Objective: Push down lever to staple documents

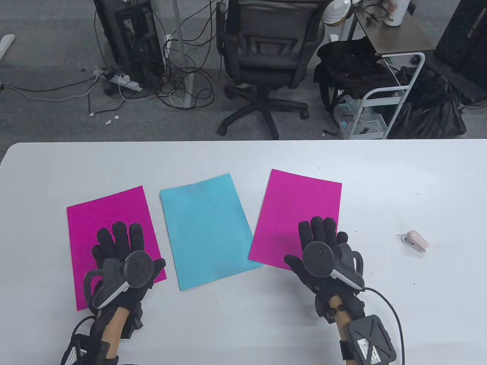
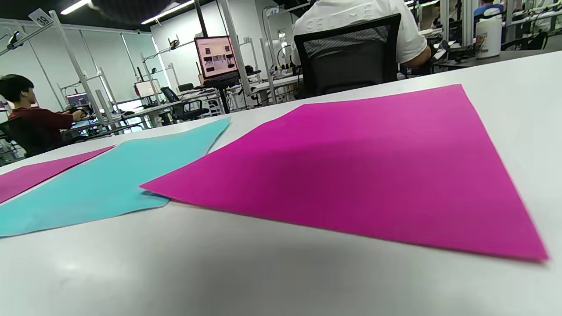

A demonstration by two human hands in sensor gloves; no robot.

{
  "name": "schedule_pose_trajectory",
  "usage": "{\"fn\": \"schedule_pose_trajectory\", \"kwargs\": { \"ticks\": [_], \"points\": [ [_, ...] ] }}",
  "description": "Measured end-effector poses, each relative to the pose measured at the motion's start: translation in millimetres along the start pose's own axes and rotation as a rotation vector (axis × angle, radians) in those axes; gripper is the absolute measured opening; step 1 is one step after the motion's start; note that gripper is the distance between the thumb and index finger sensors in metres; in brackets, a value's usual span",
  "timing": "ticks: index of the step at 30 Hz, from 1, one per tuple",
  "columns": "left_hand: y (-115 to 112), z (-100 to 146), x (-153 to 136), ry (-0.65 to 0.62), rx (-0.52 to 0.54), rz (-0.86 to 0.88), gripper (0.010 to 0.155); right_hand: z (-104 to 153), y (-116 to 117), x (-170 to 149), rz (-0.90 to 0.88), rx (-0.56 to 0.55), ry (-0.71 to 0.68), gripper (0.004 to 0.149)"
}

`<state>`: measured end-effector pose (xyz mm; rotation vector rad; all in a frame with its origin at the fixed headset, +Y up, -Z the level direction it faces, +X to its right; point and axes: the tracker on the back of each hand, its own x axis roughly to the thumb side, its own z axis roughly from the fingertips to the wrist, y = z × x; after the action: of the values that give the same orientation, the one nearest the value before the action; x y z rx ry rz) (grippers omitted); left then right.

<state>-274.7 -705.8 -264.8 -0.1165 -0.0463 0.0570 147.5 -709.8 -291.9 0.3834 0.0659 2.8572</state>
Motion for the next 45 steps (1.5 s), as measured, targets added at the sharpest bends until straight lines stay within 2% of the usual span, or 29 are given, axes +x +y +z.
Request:
{"fn": "schedule_pose_trajectory", "kwargs": {
  "ticks": [3,21,31,40,45],
  "points": [
    [0,0,2,-0.010,-0.005,-0.004,0.099,-1,3,-2,0.010,0.030,0.011,0.090],
    [-2,-1,5,-0.007,-0.035,-0.004,0.098,-1,1,-8,-0.018,0.015,0.030,0.089],
    [-7,-11,3,0.018,-0.059,0.043,0.097,1,-2,-13,-0.042,0.012,0.046,0.088],
    [-5,-24,-16,0.097,-0.090,0.114,0.096,3,-3,-18,-0.059,0.008,0.063,0.089],
    [-2,-37,-42,0.195,-0.080,0.271,0.094,3,-3,-19,-0.062,0.018,0.068,0.088]
  ]
}}
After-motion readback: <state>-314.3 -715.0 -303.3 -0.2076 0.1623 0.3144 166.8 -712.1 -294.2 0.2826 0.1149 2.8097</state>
